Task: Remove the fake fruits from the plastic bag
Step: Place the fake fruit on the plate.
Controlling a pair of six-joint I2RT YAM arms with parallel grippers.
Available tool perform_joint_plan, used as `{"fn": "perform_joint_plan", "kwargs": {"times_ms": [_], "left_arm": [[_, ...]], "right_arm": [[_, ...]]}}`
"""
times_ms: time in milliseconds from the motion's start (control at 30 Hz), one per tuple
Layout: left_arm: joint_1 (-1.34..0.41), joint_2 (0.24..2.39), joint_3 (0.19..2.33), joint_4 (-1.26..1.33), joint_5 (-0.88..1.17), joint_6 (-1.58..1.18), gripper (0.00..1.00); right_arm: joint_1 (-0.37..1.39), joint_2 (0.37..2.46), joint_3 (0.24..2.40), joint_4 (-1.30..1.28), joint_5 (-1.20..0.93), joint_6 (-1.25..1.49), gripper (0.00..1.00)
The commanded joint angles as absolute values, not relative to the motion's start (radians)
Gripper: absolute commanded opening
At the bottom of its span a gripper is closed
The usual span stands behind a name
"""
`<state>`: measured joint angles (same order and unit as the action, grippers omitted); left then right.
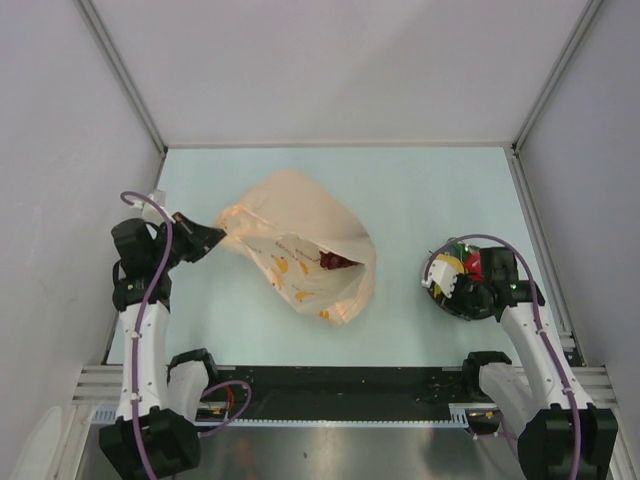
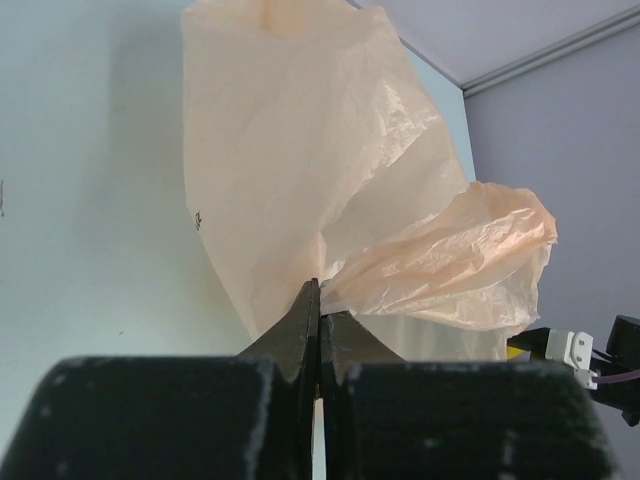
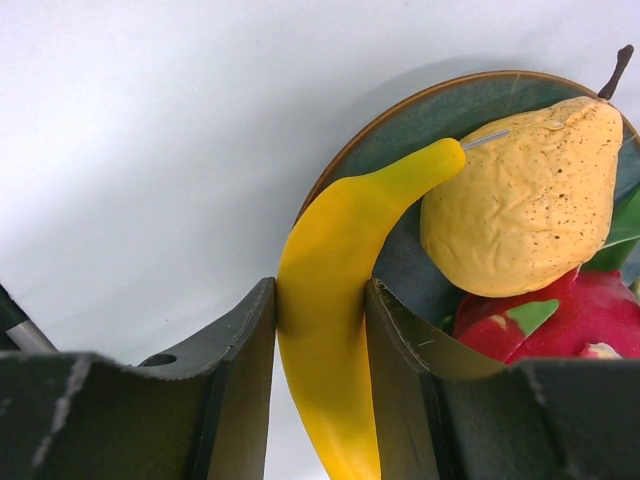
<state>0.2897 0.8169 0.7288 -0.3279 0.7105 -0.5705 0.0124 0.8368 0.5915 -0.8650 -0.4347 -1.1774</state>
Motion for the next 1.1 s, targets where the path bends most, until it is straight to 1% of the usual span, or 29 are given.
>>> {"fn": "perform_joint_plan", "kwargs": {"times_ms": [0,33,133,400,600,633,667,733,900,933,1000,1033,1067], "left_arm": [[0.314,0.805,0.736,-0.325,0.721,-0.563,0.0],[0.321,0.805,0.732,-0.325,0.722,-0.566,0.0],[0.333,0.805,0.727,-0.321,0.723,-0.571,0.0],[0.344,0.81,0.723,-0.321,0.719,-0.574,0.0],[0.347,0.81,0.713,-0.305,0.726,-0.591,0.0],[0.347,0.811,0.712,-0.299,0.726,-0.594,0.0],[0.347,0.811,0.709,-0.296,0.729,-0.597,0.0],[0.347,0.811,0.707,-0.288,0.73,-0.604,0.0],[0.347,0.801,0.696,-0.281,0.738,-0.623,0.0],[0.345,0.799,0.696,-0.279,0.742,-0.626,0.0],[0.347,0.795,0.696,-0.276,0.752,-0.643,0.0],[0.347,0.79,0.698,-0.267,0.755,-0.647,0.0],[0.345,0.79,0.698,-0.259,0.762,-0.652,0.0]], "right_arm": [[0.008,0.845,0.566,-0.799,-0.457,-1.141,0.17],[-0.018,0.842,0.558,-0.792,-0.457,-1.143,0.23],[-0.021,0.828,0.528,-0.772,-0.448,-1.157,0.32],[-0.025,0.767,0.519,-0.741,-0.448,-1.146,0.33],[-0.026,0.75,0.518,-0.735,-0.403,-1.147,0.46],[-0.026,0.741,0.518,-0.739,-0.403,-1.147,0.51],[-0.025,0.73,0.518,-0.742,-0.405,-1.149,0.53],[-0.023,0.718,0.518,-0.752,-0.405,-1.149,0.63],[-0.008,0.655,0.549,-0.79,-0.417,-1.115,0.67],[-0.003,0.64,0.593,-0.799,-0.446,-1.095,0.73],[0.049,0.592,0.652,-0.789,-0.469,-0.985,0.79],[0.073,0.58,0.711,-0.77,-0.474,-0.935,0.87],[0.098,0.572,0.739,-0.75,-0.471,-0.826,0.91]]}}
